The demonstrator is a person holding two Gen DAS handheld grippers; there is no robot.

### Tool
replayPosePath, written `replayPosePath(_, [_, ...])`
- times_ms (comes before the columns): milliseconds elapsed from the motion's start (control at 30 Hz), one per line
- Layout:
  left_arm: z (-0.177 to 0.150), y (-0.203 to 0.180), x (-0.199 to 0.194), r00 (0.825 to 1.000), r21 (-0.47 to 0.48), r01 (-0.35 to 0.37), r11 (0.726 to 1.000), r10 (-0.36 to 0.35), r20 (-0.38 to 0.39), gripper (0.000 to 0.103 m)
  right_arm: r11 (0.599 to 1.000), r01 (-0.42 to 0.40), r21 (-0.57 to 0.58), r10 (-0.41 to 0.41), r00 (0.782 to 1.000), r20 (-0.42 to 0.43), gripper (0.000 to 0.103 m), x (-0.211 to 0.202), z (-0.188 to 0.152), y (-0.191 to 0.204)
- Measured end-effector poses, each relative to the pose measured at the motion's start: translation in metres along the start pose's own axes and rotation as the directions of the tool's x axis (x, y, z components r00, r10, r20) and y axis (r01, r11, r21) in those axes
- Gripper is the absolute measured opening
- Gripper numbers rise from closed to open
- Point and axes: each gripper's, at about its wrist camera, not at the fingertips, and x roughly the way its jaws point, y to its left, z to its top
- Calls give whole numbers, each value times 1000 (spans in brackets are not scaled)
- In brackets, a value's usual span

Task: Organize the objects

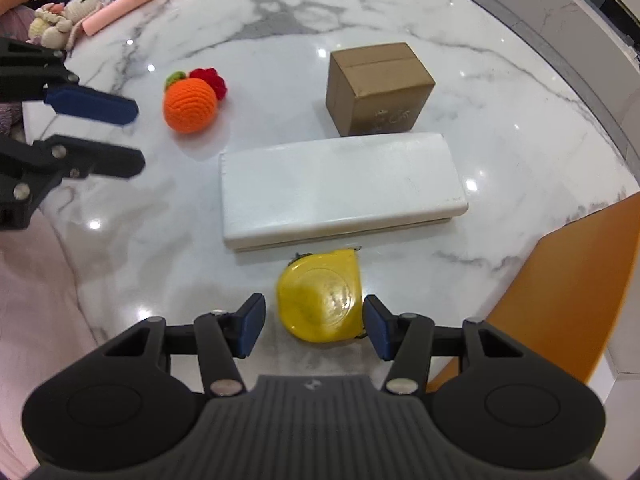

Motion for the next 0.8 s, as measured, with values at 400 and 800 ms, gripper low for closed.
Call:
replayPosePath(400, [19,13,19,999,0,-34,999,34,-11,50,1000,-30,-3,30,999,-32,58,7,12,-10])
replayPosePath(800, [38,-43,54,991,158,131,979,-124,-54,59,999,-12,35,12,1000,9,57,-9,25,-32])
